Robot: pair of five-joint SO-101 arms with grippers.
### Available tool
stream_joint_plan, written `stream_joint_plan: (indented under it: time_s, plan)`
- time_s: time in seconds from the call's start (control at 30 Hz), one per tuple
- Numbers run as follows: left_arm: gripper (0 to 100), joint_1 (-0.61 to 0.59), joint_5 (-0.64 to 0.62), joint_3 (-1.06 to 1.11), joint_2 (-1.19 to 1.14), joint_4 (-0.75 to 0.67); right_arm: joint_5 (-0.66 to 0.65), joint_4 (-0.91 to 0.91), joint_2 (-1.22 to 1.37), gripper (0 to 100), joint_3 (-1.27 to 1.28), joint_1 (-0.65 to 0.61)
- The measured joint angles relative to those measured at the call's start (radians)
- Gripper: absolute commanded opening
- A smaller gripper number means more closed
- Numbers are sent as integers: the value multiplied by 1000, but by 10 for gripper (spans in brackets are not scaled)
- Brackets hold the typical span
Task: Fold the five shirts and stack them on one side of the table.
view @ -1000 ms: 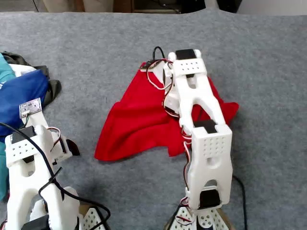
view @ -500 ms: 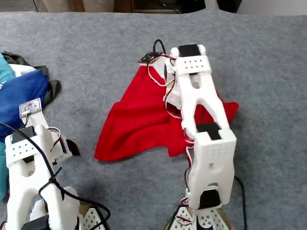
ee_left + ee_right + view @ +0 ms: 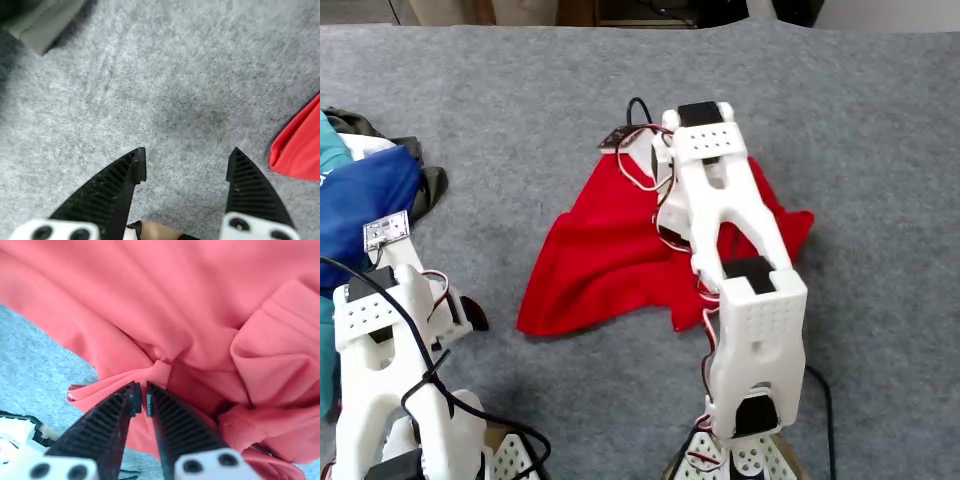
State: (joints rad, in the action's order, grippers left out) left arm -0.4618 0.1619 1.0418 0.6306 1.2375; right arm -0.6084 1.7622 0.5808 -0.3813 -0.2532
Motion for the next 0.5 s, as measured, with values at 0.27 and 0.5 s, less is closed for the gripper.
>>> stream_joint_plan:
  time_s: [0.27,0.5]
  plan:
    - [264,0,0,0,0,0,0,-2,0,182,6,-2]
    - [264,0,0,0,0,0,0,-2,2,123,6,-2]
